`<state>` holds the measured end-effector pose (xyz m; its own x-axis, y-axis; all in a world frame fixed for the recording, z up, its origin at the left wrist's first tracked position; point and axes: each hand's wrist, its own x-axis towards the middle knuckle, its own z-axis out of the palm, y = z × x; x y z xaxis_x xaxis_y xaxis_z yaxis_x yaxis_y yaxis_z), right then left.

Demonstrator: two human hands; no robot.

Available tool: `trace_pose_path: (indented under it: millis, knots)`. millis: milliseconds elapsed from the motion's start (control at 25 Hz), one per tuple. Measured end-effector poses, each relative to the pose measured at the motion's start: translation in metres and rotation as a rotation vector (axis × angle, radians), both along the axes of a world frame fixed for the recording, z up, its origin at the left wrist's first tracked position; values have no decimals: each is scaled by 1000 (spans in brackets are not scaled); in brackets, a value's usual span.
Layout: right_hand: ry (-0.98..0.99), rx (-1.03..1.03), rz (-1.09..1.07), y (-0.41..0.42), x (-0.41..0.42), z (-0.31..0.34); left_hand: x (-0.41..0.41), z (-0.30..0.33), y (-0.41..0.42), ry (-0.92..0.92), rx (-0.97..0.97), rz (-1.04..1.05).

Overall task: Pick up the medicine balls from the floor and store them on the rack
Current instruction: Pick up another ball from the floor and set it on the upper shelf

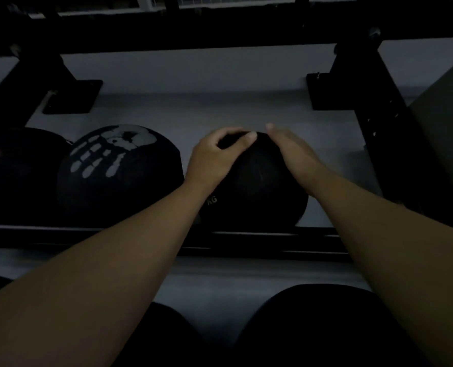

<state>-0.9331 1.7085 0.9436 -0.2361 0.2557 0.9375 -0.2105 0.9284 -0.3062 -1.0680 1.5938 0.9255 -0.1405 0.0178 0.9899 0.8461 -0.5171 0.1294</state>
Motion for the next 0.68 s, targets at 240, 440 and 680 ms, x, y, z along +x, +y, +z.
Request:
trace_pose_path:
  millis: [240,440,680]
  knots:
    - [-120,-85,-17,29,-22,-10,-19,-1,25,-35,-171,31]
    - [-127,-20,-72,25,-19,-12,-17,-7,25,-13,-156,95]
    - [-218,91,-151,8,-5,-16,-12,-6,13,51,-371,258]
